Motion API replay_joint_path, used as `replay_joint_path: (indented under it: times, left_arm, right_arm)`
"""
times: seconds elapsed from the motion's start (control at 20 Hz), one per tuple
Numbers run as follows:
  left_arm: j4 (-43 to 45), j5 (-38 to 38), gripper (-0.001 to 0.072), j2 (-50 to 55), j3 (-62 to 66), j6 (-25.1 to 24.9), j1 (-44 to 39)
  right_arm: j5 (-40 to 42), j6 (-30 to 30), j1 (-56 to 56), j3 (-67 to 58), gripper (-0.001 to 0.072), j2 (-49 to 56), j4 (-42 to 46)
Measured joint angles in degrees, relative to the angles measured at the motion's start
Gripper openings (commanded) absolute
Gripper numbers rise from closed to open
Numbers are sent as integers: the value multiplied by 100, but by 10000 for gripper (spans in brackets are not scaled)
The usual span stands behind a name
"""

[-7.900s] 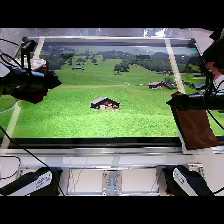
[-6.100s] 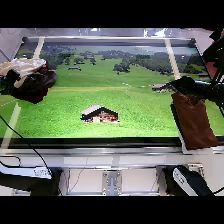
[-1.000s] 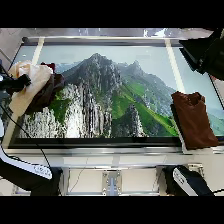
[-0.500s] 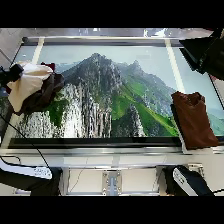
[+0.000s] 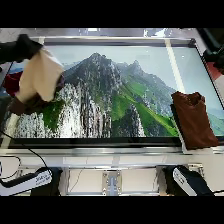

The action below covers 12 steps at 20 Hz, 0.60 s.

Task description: Fold the shirts.

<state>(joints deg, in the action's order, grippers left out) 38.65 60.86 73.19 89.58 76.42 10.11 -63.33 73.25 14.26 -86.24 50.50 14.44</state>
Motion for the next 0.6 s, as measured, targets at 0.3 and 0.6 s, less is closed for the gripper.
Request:
replay_joint_path:
  times: [0.3, 0.6]
  left_arm:
    - [-13, 494, 180, 479, -114, -70, -2343]
    - [13, -621, 617, 1250, -127, -83, -3235]
  right_arm:
    - [-638, -83, 0, -1294, 410, -7, 918]
    - [-1193, -96, 0, -1613, 410, 2, 2422]
